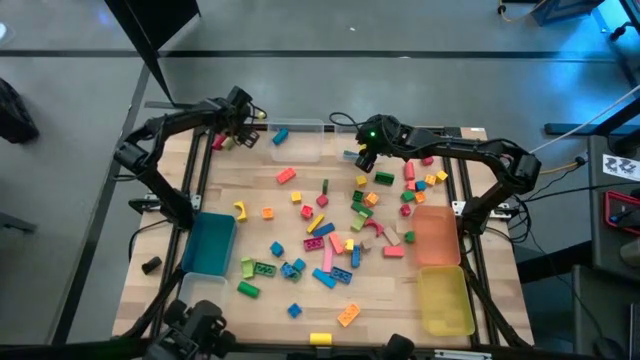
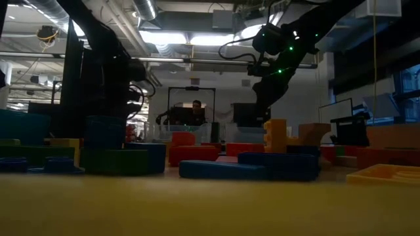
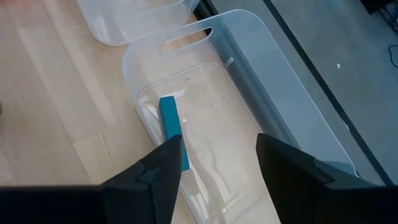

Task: Sort blocks by size
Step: Put the light green block into the top left transparent bin

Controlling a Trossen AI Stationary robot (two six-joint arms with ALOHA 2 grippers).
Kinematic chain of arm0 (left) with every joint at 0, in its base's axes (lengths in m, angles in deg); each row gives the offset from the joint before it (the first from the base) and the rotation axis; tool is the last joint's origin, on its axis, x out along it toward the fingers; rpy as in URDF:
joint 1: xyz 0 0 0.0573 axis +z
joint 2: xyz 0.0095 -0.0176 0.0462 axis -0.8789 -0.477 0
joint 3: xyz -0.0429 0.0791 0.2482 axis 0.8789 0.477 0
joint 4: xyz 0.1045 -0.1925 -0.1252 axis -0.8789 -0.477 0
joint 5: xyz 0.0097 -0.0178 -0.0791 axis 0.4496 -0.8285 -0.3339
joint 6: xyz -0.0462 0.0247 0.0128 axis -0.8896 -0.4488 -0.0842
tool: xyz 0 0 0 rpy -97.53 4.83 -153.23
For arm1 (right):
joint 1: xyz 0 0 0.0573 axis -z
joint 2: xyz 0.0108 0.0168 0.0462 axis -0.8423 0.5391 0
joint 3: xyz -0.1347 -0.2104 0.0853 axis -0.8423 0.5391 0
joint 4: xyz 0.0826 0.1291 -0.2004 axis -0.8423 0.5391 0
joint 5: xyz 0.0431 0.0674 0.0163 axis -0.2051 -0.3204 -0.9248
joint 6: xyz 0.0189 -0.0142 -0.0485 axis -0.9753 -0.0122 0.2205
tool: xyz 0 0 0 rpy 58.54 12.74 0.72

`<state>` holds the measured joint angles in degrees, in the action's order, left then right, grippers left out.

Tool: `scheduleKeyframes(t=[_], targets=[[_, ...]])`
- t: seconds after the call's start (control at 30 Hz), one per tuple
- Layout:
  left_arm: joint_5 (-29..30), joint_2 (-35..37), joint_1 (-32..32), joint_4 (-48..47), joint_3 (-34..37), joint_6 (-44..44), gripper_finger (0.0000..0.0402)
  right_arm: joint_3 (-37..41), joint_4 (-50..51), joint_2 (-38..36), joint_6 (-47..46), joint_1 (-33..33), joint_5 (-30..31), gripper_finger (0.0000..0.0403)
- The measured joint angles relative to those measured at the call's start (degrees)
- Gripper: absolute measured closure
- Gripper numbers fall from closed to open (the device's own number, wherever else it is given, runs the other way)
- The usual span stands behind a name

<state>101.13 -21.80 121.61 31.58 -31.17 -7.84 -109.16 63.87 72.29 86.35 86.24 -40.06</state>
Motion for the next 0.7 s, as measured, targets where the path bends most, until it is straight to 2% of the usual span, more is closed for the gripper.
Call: scheduleKeyframes(t=[0.1,0.37,0.7], targets=[[-0.28,0.0,1.96,0.08,0.0,1.72,0.0192,0.0,0.0,0.0,0.0,0.0,0.01,0.0196],[-5.66,-0.34,4.52,-1.39,0.0,8.01,0.0192,0.02,0.02,0.0,0.0,0.0,-0.65,0.0196],[-8.15,-8.43,4.72,-6.74,-0.96,11.5,0.0192,0.02,0.02,0.0,0.02,0.0,-2.53,0.0196]])
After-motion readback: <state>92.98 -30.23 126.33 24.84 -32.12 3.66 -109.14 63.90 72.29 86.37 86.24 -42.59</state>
